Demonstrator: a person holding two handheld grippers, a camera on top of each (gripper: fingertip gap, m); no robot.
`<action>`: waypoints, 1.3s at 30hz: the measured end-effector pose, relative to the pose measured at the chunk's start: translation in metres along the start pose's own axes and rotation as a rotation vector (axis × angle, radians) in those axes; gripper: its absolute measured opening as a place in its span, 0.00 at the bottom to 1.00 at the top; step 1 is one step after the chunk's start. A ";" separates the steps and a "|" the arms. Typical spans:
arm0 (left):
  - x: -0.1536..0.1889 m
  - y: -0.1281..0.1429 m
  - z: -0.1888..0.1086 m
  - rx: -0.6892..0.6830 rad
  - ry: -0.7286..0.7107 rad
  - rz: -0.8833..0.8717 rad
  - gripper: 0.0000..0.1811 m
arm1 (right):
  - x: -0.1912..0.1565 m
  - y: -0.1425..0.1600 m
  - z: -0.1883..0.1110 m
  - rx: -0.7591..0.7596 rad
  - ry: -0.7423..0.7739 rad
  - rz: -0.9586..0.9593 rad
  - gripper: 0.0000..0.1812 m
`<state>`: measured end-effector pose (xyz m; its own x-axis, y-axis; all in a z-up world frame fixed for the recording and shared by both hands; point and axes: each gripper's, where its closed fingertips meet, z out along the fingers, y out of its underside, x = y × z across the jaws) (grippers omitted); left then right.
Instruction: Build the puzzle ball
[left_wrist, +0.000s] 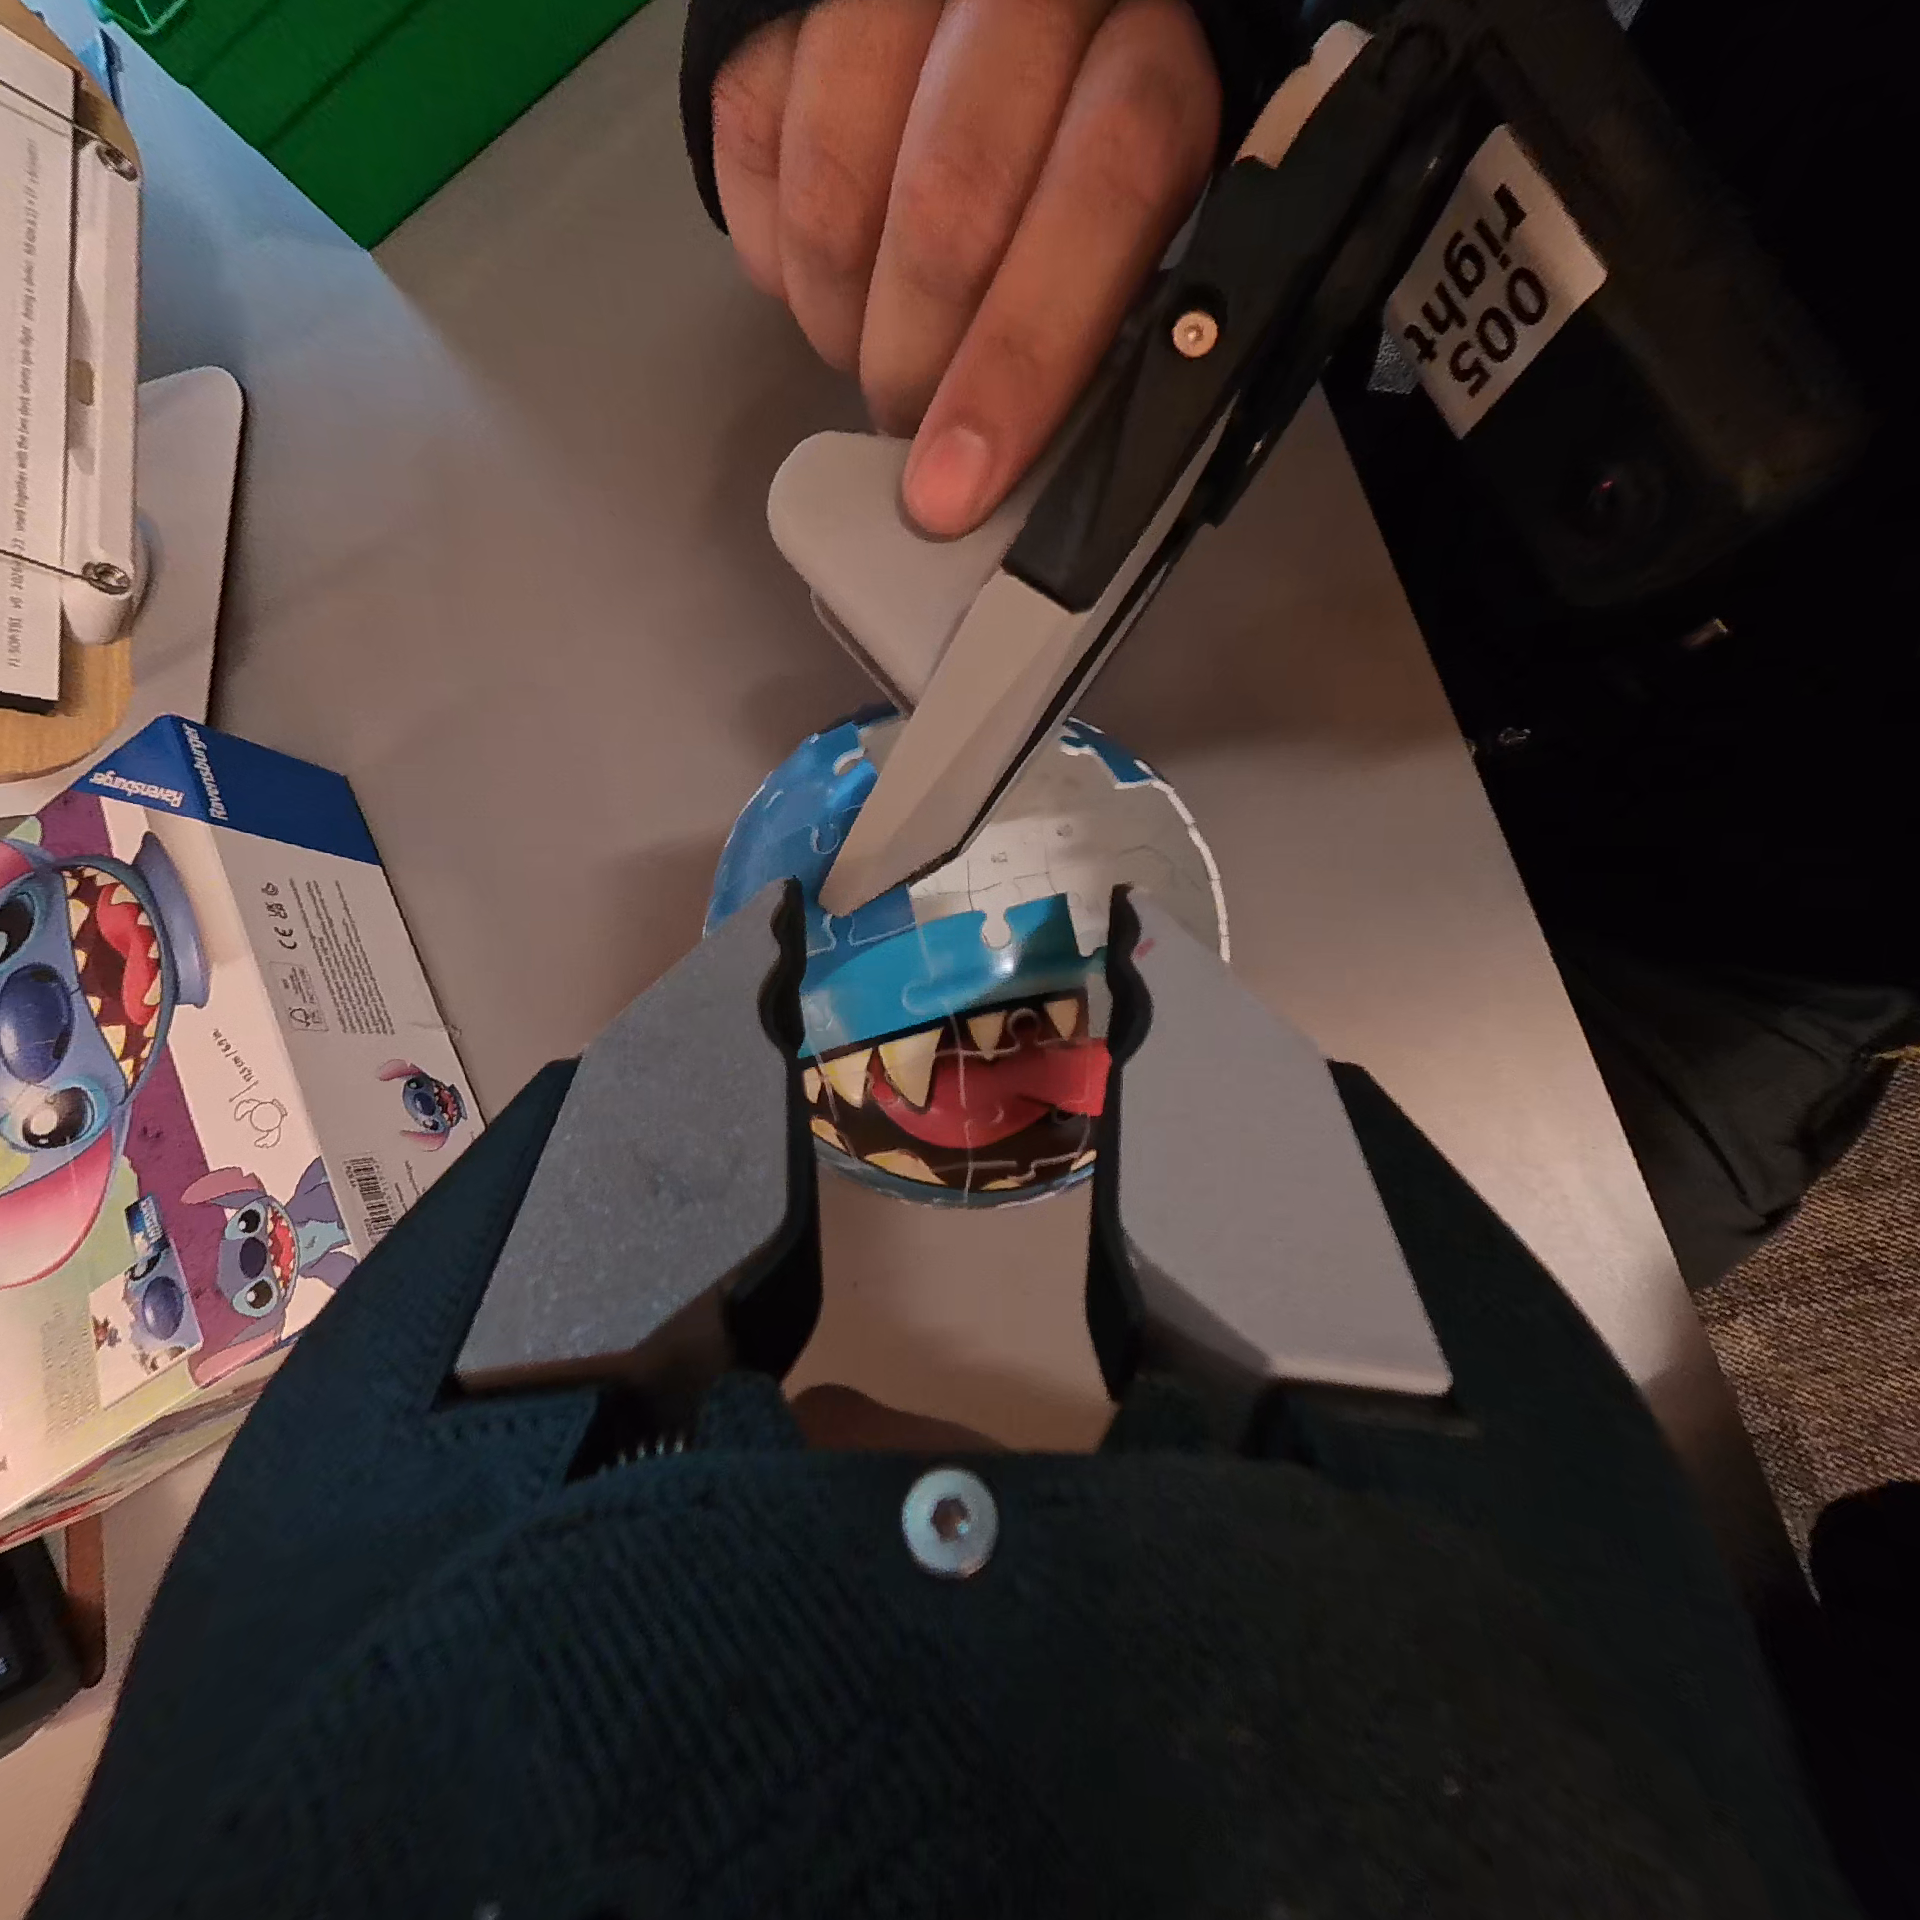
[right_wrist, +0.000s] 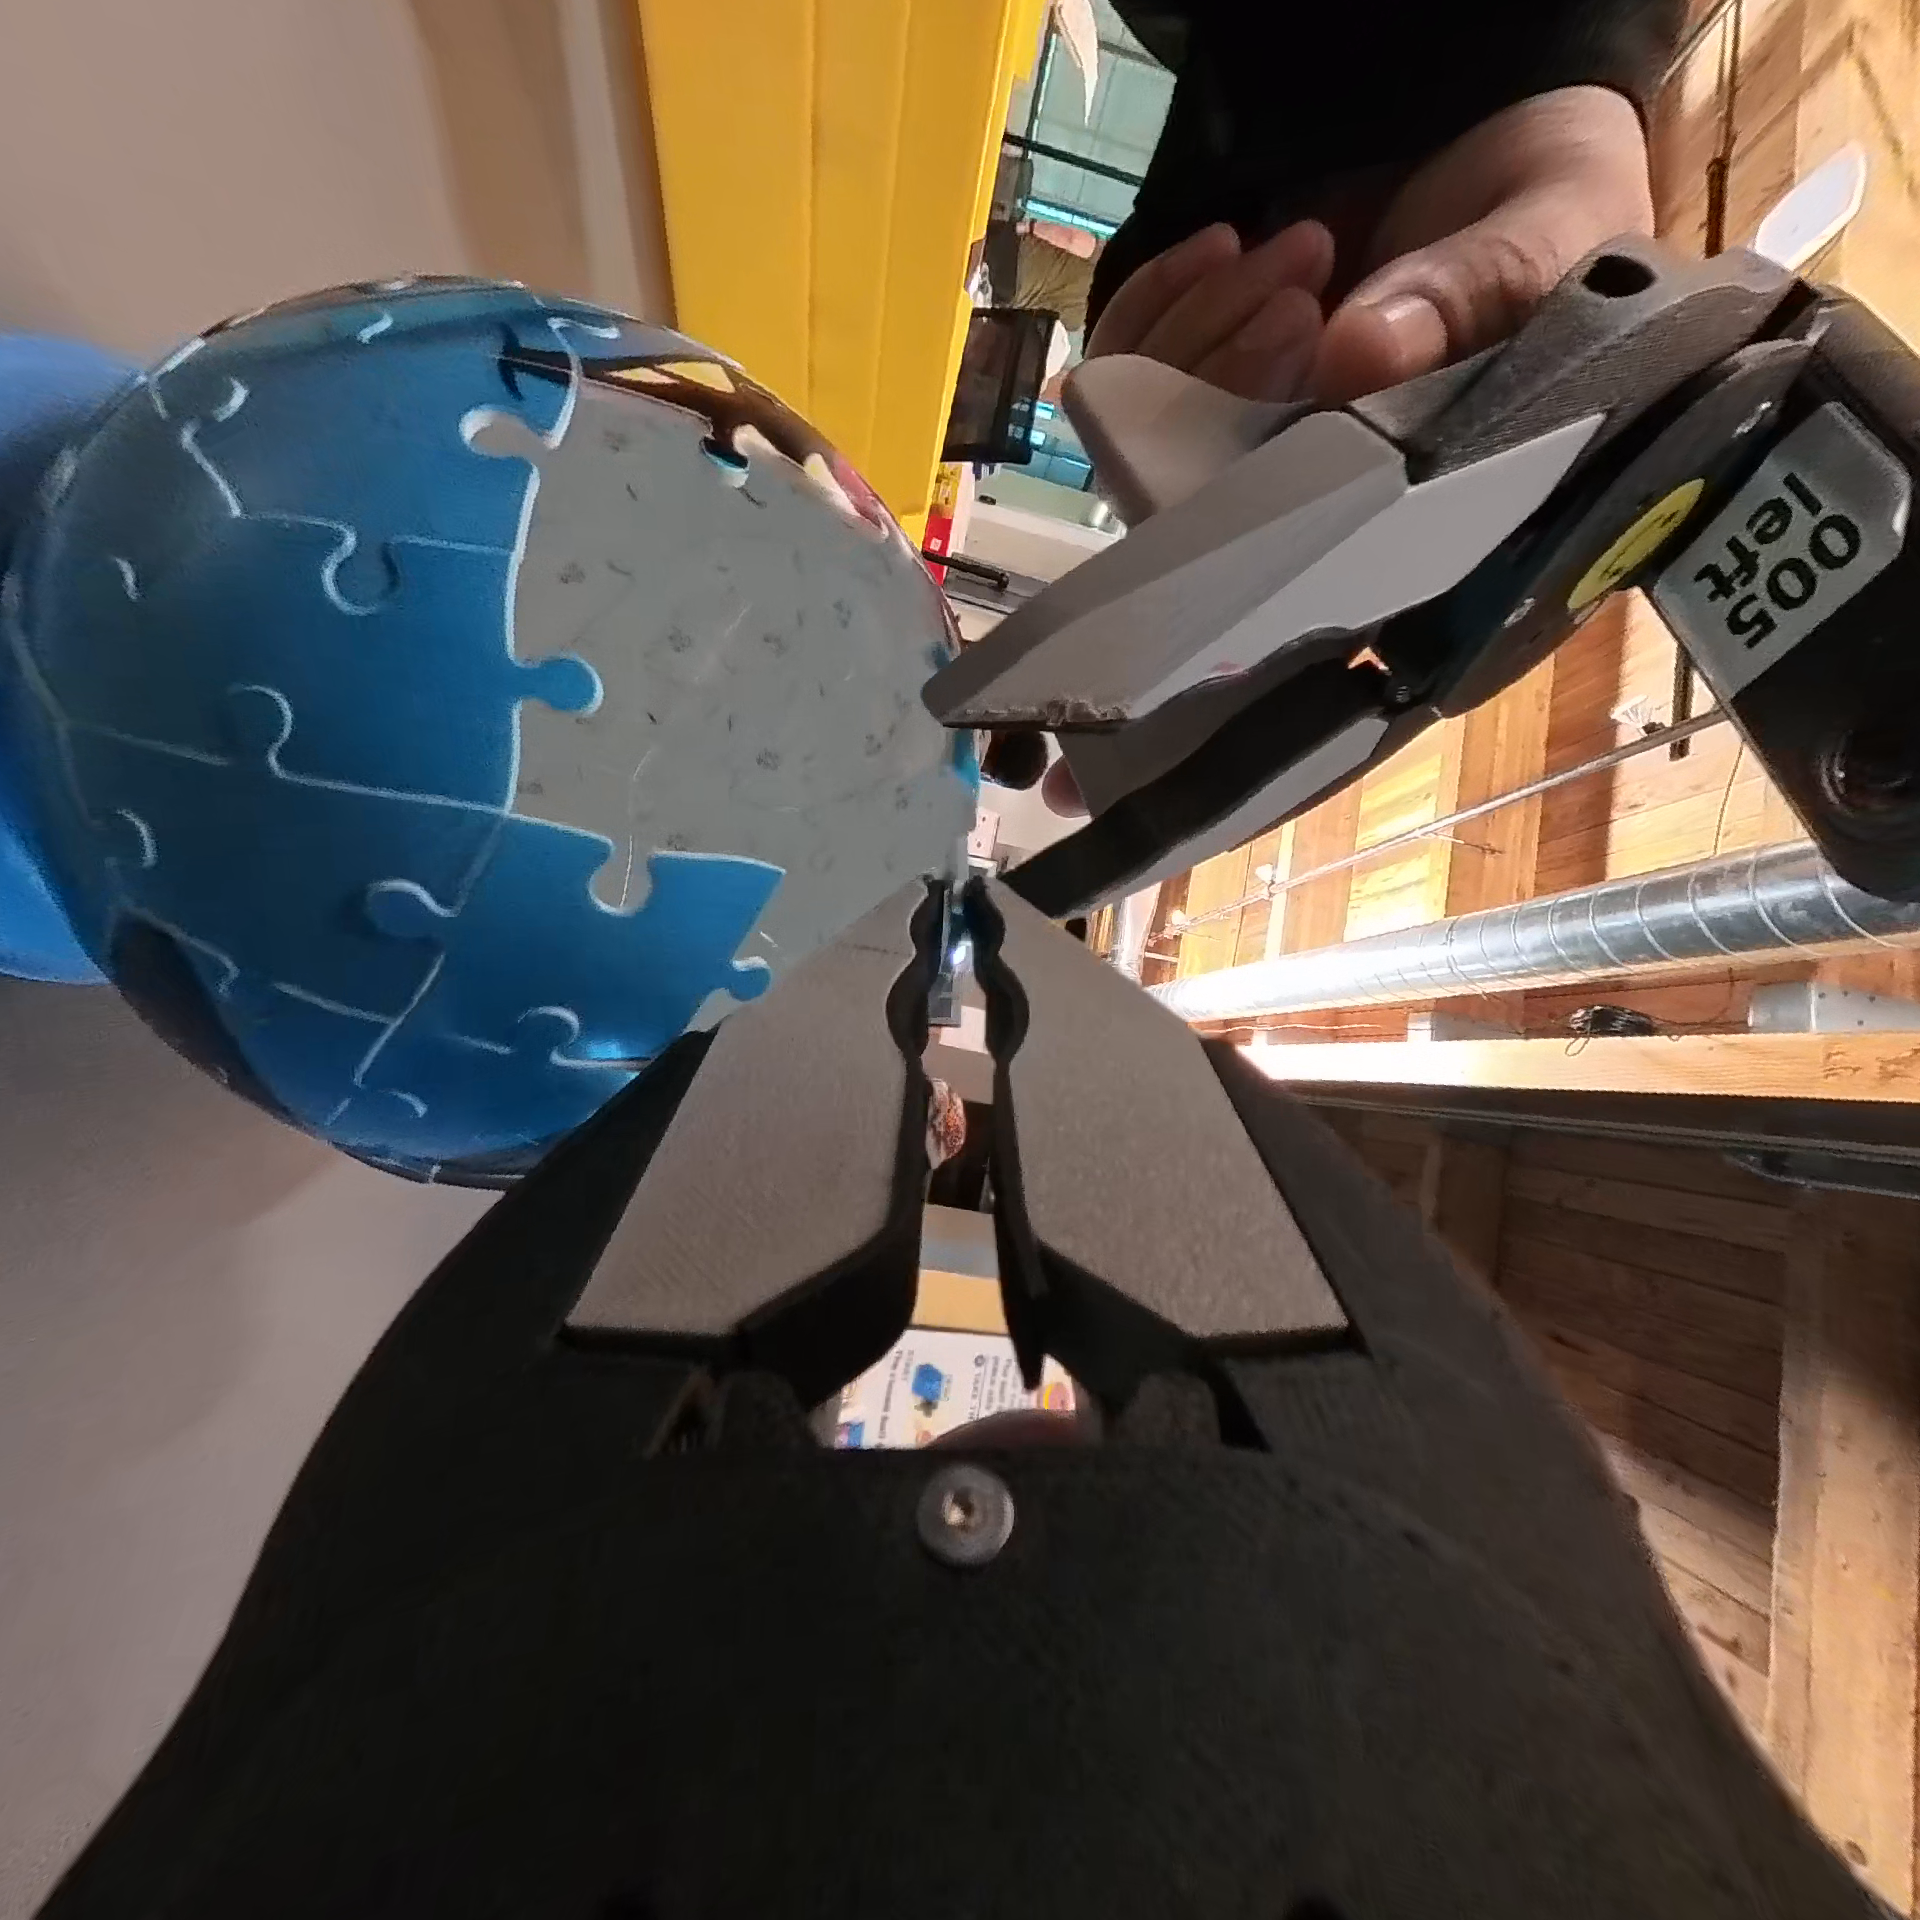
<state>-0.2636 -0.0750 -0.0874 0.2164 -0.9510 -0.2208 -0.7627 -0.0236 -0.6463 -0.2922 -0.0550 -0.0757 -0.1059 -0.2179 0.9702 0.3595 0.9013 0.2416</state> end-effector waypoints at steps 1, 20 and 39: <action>0.000 0.000 0.000 0.000 -0.001 0.001 0.31 | 0.000 0.000 0.001 0.002 -0.006 -0.007 0.01; -0.002 0.004 -0.001 0.001 0.005 -0.017 0.32 | -0.002 0.001 0.000 0.053 -0.023 -0.070 0.00; -0.004 0.008 -0.001 -0.023 -0.008 -0.024 0.33 | -0.006 0.004 0.005 0.031 -0.094 -0.068 0.04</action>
<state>-0.2712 -0.0716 -0.0914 0.2395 -0.9477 -0.2110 -0.7713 -0.0537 -0.6342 -0.2947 -0.0484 -0.0809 -0.2164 -0.2437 0.9454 0.3201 0.8971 0.3045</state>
